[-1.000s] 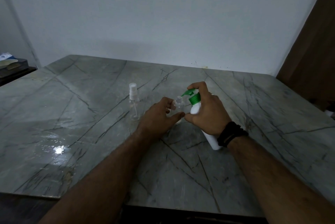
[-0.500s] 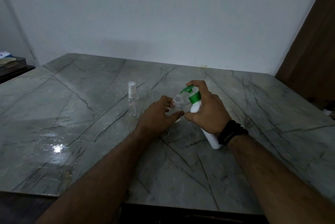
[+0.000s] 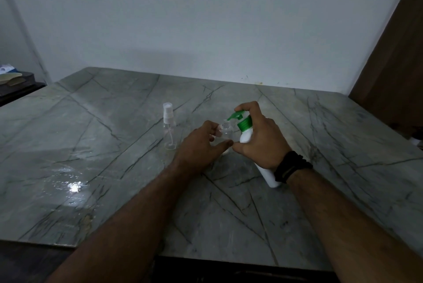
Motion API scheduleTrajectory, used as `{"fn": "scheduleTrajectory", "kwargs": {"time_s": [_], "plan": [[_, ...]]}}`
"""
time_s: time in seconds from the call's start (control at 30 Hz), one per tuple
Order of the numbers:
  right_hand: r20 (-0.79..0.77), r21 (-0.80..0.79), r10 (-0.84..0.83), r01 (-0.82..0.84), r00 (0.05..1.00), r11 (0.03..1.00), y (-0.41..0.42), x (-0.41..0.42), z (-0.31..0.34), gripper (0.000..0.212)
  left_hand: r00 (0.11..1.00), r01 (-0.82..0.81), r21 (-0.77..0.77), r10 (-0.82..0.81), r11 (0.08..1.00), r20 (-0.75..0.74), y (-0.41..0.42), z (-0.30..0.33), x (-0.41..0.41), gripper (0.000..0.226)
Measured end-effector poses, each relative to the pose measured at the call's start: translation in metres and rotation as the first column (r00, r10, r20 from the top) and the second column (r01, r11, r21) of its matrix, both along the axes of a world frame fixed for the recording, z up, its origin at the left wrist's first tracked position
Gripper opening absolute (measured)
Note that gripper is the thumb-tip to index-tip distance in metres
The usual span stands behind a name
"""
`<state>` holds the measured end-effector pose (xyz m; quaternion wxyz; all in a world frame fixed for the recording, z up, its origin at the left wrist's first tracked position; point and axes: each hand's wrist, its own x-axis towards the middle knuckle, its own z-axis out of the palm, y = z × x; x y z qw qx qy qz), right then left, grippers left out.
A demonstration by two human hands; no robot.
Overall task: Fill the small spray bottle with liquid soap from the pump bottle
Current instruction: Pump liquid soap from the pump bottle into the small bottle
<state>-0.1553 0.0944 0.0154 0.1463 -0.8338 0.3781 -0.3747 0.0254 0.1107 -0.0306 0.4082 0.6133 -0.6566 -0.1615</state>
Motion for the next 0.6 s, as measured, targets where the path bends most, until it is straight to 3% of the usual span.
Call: {"fn": "scheduleTrajectory", "kwargs": {"time_s": [0.6], "plan": [[0.017,-0.018,0.003,-0.003,1.0,1.0,-0.0011,-0.0023,-0.0009,0.08,1.0,-0.004,0.01,0.004,1.0,0.013,0.0005,0.0,0.0007,0.046]]}}
